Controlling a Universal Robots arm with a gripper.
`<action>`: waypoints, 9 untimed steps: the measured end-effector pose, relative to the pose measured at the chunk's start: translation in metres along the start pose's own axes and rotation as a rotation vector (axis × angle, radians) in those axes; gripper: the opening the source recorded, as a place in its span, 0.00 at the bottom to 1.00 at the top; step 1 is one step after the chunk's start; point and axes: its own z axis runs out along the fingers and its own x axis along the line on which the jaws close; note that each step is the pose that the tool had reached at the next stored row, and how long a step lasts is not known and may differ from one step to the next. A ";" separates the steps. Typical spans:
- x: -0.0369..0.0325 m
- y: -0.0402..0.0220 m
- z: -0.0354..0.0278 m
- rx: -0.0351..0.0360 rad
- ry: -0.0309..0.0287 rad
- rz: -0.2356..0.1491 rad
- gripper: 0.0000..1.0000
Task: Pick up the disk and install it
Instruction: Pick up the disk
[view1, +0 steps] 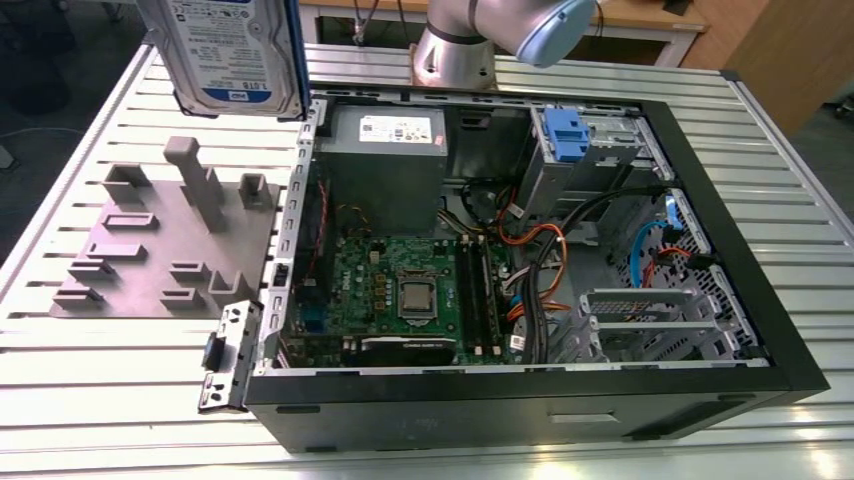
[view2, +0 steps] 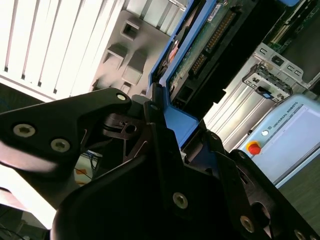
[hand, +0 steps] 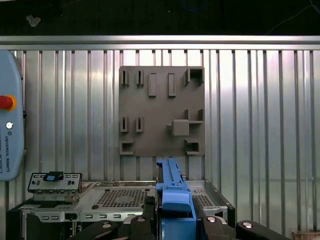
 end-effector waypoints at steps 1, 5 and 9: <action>0.0000 -0.0024 0.0001 0.0001 -0.0001 0.000 0.36; -0.0003 -0.0129 0.0002 0.0001 0.0000 0.000 0.36; -0.0005 -0.0230 0.0003 0.0000 0.0000 0.000 0.36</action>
